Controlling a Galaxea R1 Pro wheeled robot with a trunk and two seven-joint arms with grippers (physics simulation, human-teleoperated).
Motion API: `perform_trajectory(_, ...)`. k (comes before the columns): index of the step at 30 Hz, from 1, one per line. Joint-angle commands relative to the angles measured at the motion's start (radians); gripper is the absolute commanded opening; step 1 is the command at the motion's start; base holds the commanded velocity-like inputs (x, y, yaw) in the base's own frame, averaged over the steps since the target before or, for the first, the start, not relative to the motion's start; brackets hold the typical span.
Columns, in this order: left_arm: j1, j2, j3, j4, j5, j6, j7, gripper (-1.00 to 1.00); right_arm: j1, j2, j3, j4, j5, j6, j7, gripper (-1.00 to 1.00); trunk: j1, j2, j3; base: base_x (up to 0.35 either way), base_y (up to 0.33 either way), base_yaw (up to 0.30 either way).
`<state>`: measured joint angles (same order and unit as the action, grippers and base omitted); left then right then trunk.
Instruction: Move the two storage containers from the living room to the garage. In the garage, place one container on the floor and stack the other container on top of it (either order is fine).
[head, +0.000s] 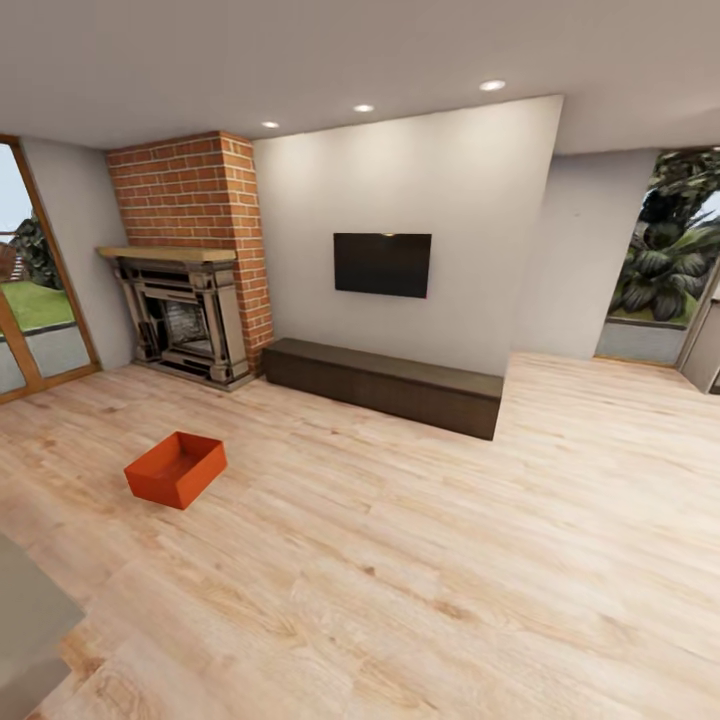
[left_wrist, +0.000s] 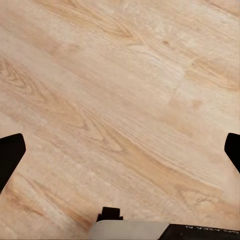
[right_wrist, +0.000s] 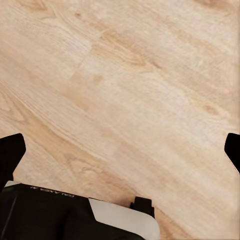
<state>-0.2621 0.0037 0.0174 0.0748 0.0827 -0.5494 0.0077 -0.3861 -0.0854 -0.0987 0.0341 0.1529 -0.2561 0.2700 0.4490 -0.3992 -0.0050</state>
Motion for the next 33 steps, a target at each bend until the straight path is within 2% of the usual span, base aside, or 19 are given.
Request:
perform_trajectory(1,-0.002,0.000,0.001,0.004,0.005,-0.006,-0.002,1.00,-0.001,-0.001,-0.009,0.004,0.010,-0.006,0.001,1.00,0.001,-0.001,-0.001,0.321,-0.011,0.000)
perform_trajectory(33,-0.001,0.000,0.001,0.005,0.005,-0.006,-0.002,1.00,-0.001,-0.001,-0.009,0.004,0.010,-0.006,0.001,1.00,0.001,-0.001,-0.001,0.321,0.000,0.000)
